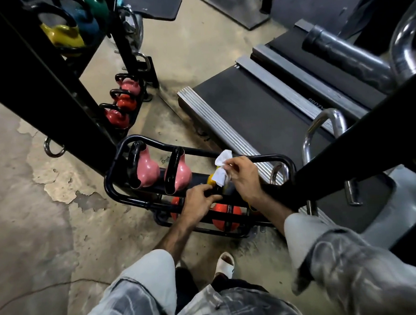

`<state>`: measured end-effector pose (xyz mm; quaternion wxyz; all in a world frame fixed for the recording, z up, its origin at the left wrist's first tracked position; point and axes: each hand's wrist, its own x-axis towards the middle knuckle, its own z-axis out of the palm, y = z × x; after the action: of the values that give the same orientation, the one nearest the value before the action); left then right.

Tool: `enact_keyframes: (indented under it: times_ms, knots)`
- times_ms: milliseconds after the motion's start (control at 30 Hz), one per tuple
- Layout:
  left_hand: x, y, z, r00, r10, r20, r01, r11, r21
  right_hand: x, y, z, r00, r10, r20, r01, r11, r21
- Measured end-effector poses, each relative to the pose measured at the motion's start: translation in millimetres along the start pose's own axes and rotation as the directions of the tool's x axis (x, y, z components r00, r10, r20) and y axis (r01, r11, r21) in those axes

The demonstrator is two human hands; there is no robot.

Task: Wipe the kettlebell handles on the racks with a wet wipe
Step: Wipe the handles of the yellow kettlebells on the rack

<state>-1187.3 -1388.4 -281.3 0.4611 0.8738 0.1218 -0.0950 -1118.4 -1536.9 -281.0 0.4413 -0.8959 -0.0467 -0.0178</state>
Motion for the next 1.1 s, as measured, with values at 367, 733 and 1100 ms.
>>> enact_keyframes:
  times_ms: [367, 733, 1100]
  knots:
    - [27, 28, -2, 0.999, 0.019, 0.034, -0.014, 0.992, -0.126, -5, -19, 12, 0.791, 0.609, -0.053, -0.555, 0.752, 0.354]
    - [31, 16, -6, 0.989, 0.010, 0.146, 0.021, 0.976, -0.216, 14, -30, 7, 0.811, 0.585, 0.019, -0.567, 0.777, 0.275]
    - [31, 13, -1, 0.986, -0.075, 0.146, 0.106, 0.971, -0.214, 19, -27, -1, 0.917, 0.395, 0.058, -0.399, 0.906, 0.141]
